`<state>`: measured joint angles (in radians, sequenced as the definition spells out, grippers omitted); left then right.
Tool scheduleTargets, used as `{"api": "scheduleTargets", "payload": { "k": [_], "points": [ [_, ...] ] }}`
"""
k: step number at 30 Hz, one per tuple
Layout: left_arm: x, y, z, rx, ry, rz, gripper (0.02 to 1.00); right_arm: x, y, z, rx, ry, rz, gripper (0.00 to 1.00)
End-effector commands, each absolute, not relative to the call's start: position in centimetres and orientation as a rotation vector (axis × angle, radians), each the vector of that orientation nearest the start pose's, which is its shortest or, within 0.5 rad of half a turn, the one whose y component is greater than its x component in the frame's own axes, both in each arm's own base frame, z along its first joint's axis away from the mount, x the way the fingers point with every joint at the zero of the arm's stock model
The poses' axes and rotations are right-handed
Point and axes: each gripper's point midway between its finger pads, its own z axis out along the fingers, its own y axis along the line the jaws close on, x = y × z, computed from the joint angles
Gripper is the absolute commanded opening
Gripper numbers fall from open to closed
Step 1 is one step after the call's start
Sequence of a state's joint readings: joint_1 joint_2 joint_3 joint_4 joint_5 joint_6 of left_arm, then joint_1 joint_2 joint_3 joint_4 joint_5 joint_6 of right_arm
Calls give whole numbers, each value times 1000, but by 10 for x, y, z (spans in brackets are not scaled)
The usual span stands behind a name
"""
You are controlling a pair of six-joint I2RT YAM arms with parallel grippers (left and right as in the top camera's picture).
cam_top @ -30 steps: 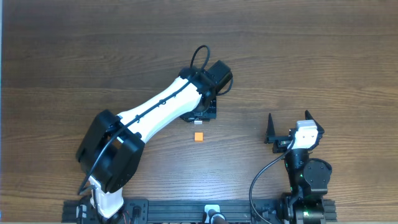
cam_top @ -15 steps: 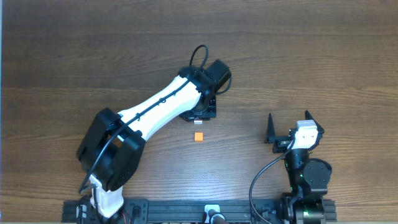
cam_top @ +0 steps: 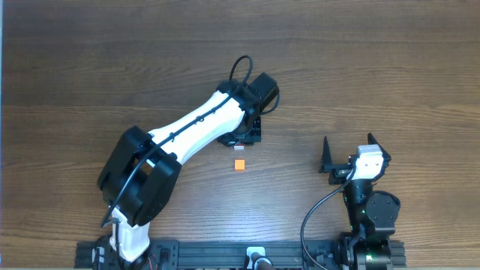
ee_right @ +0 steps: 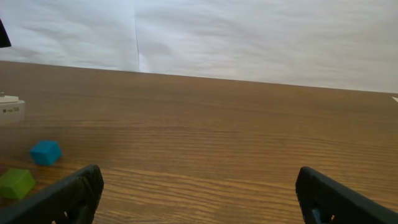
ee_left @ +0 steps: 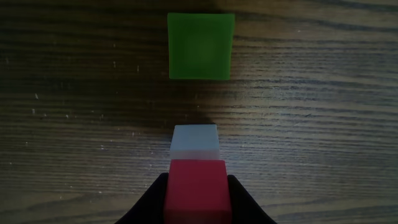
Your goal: Stack Cubes
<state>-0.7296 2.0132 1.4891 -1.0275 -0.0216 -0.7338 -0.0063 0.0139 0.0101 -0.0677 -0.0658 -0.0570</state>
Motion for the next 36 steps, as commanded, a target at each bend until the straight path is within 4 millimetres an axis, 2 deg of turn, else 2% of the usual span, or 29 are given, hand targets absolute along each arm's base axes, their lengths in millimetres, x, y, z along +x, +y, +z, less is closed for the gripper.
{"api": "scheduleTargets", "payload": {
  "k": [1, 36],
  "points": [
    [291, -252, 33, -45, 3117, -9, 40, 246, 9, 157, -91, 1639, -1, 993],
    [291, -250, 29, -81, 3128, -1, 45, 246, 9, 157, -91, 1639, -1, 993]
  ]
}}
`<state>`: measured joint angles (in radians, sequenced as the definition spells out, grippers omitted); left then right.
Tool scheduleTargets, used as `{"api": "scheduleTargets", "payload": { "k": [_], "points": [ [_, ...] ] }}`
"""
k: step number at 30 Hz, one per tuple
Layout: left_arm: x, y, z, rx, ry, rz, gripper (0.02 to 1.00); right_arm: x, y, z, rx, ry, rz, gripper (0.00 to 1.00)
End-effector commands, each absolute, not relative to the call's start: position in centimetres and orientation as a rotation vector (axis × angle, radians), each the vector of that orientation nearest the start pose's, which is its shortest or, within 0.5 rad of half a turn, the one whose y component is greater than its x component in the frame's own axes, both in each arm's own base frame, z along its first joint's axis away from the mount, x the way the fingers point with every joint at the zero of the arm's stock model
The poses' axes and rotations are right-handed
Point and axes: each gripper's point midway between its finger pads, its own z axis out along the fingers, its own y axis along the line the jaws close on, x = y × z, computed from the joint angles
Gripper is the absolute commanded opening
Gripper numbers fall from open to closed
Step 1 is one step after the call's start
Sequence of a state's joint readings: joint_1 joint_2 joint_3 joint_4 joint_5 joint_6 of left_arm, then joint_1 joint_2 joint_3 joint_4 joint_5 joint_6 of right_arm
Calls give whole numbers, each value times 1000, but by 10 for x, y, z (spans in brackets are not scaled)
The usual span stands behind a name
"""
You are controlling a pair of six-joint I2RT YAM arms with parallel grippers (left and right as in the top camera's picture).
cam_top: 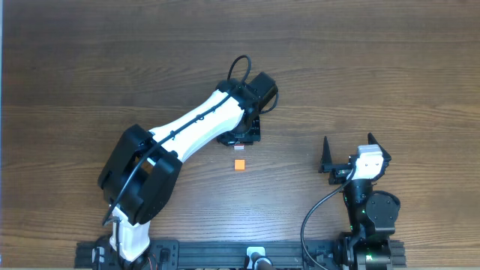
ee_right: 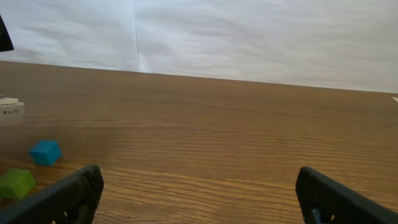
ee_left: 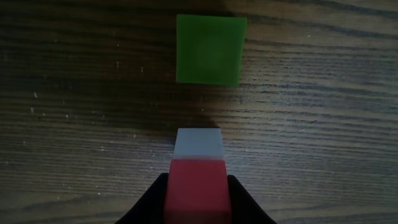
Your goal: Stack Cubes
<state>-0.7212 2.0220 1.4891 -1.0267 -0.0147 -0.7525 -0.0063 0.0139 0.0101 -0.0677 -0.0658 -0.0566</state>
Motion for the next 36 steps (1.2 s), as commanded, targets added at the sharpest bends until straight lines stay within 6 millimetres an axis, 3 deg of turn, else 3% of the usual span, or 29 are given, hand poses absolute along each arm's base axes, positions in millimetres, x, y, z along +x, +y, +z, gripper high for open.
{"api": "scheduleTargets", "payload": {
  "k": [1, 36],
  "points": [
    [291, -250, 29, -81, 3127, -1, 38, 246, 9, 157, -91, 1639, -1, 993],
    [290, -251, 29, -77, 3128, 0, 51, 246, 9, 157, -91, 1639, -1, 991]
  ]
}}
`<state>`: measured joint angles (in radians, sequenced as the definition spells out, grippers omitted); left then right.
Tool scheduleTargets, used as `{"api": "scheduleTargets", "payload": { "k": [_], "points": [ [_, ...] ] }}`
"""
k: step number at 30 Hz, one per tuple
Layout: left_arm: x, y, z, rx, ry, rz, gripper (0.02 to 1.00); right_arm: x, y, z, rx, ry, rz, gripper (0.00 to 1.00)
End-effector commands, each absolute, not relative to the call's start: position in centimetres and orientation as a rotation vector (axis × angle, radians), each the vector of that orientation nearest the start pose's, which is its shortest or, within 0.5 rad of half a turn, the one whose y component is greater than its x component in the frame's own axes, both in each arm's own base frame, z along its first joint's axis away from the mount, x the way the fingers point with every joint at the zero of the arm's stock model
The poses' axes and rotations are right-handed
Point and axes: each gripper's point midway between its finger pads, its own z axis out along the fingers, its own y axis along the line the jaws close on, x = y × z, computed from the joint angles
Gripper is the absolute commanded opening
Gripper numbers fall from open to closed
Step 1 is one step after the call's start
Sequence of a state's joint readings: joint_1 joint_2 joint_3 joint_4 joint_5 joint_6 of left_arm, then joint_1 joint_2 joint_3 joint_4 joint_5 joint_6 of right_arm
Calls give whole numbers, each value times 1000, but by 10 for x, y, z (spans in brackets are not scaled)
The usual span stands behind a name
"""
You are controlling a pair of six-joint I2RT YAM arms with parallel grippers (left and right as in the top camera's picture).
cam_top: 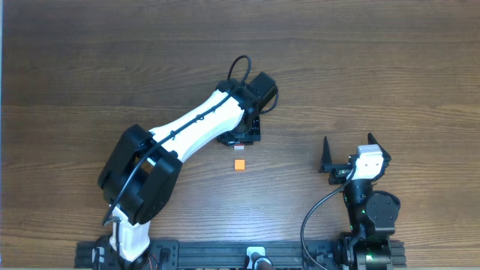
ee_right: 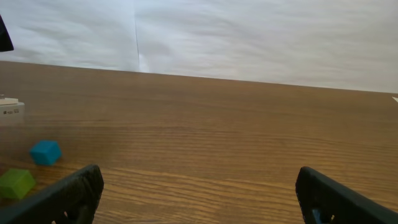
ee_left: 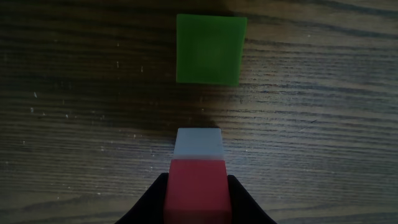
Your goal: Stack Cubes
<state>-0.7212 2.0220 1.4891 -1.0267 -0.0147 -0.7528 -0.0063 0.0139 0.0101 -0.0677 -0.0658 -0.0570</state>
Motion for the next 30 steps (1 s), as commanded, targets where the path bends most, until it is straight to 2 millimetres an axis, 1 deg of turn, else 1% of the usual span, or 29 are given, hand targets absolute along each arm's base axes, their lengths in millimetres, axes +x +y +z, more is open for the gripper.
{"api": "scheduleTargets", "payload": {
  "k": [1, 3, 8, 9, 13, 20, 30],
  "points": [
    [290, -251, 29, -77, 3128, 1, 56, 246, 9, 157, -91, 1639, -1, 993],
    [290, -251, 29, -77, 3129, 0, 84, 246, 9, 157, -91, 1639, -1, 991],
    [290, -251, 29, -77, 3128, 1, 110, 246, 9, 157, -91, 1639, -1, 991],
    [290, -251, 29, -77, 3128, 1, 137, 246, 9, 157, -91, 1639, -1, 993],
    [290, -251, 29, -77, 3129, 0, 152, 246, 9, 157, -91, 1639, -1, 993],
    [290, -251, 29, -77, 3129, 0, 218, 246, 9, 157, -91, 1639, -1, 993],
    [290, -251, 29, -77, 3128, 1, 261, 246, 9, 157, -91, 1639, -1, 993]
  ]
}}
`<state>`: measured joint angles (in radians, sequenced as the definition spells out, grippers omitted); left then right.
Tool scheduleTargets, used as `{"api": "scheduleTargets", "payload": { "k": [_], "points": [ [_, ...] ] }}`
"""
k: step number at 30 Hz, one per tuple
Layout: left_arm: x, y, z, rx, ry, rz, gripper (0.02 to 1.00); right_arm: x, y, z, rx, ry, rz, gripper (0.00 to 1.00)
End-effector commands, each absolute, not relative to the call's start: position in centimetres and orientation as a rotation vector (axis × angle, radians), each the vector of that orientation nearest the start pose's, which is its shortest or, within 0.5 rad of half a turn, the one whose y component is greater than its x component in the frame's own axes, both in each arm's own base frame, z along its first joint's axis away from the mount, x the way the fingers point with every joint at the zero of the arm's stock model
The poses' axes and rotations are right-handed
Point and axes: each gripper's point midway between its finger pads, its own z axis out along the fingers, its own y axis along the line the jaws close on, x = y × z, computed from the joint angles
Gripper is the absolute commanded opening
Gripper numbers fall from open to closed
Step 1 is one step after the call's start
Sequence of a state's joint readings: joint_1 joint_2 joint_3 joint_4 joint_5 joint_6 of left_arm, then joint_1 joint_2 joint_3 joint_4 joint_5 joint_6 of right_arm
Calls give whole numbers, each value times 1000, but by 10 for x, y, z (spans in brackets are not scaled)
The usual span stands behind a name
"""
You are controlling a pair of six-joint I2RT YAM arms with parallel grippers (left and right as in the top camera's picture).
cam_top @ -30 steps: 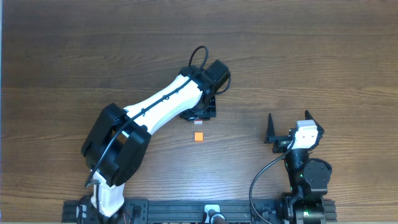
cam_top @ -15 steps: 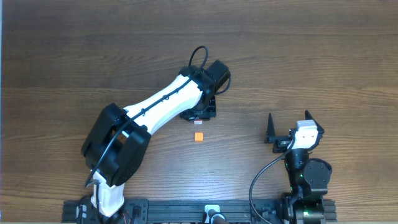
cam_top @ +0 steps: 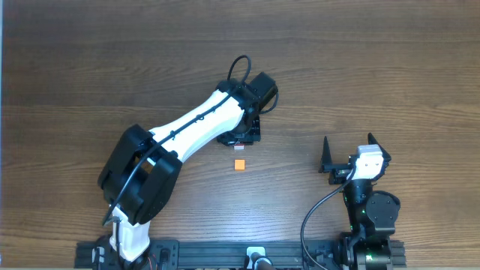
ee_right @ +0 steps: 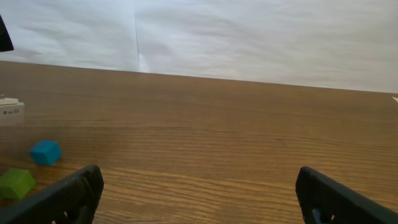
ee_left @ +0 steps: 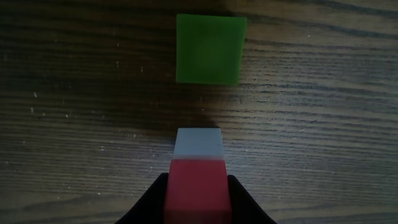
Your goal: Stack Cubes
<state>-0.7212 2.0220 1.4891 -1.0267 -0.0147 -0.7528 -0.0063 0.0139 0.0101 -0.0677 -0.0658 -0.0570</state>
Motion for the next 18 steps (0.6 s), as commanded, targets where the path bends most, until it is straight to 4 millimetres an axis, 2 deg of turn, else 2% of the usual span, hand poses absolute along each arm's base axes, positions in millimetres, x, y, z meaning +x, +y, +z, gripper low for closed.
{"api": "scheduleTargets", "payload": {
  "k": [1, 6, 18],
  "points": [
    [290, -251, 29, -77, 3128, 1, 268, 246, 9, 157, -91, 1639, -1, 991],
    [290, -251, 29, -77, 3128, 1, 305, 246, 9, 157, -91, 1639, -1, 991],
    [290, -251, 29, -77, 3128, 1, 325, 246, 9, 157, -91, 1639, -1, 991]
  ]
}}
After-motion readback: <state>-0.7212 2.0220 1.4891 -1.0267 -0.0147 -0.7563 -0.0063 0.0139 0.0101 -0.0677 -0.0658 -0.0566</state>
